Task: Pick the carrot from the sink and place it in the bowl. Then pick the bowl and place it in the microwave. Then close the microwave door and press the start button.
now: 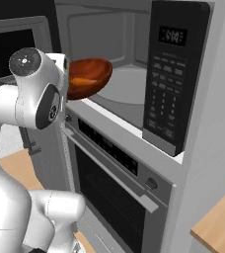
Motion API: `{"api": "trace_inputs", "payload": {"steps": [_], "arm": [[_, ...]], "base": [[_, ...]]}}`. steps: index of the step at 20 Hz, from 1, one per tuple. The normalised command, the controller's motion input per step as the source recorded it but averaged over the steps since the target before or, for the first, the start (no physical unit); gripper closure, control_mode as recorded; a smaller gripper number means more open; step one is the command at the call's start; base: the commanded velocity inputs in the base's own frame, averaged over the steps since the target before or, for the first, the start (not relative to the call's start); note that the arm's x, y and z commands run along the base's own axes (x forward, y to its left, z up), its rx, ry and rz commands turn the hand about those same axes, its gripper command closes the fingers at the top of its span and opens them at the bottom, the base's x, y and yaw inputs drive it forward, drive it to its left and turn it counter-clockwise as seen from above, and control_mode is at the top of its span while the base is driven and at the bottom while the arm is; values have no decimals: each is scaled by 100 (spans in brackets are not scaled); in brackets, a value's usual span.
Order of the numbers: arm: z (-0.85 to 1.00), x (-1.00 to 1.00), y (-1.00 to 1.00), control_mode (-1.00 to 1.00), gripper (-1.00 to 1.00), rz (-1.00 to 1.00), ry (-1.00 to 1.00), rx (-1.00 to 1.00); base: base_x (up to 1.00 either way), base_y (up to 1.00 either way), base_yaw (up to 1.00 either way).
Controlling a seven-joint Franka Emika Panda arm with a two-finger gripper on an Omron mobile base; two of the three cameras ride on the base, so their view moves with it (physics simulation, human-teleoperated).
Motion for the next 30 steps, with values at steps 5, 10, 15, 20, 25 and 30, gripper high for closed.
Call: {"api": "trace_inputs", "payload": {"steps": [5, 10, 15, 20, 25, 30], "arm": [[4, 16, -28, -100, 100, -26, 0, 5], [0, 33, -49, -100, 100, -11, -1, 15], [-4, 59, -35, -100, 100, -4, -6, 9], [-3, 59, -23, -100, 100, -2, -2, 2], [-20, 46, -19, -100, 100, -2, 2, 0], [-33, 35, -21, -100, 100, -2, 6, 0]], "base": [[0, 0, 0], [0, 0, 0], [0, 0, 0], [0, 0, 0], [0, 0, 0], [0, 0, 0]]}}
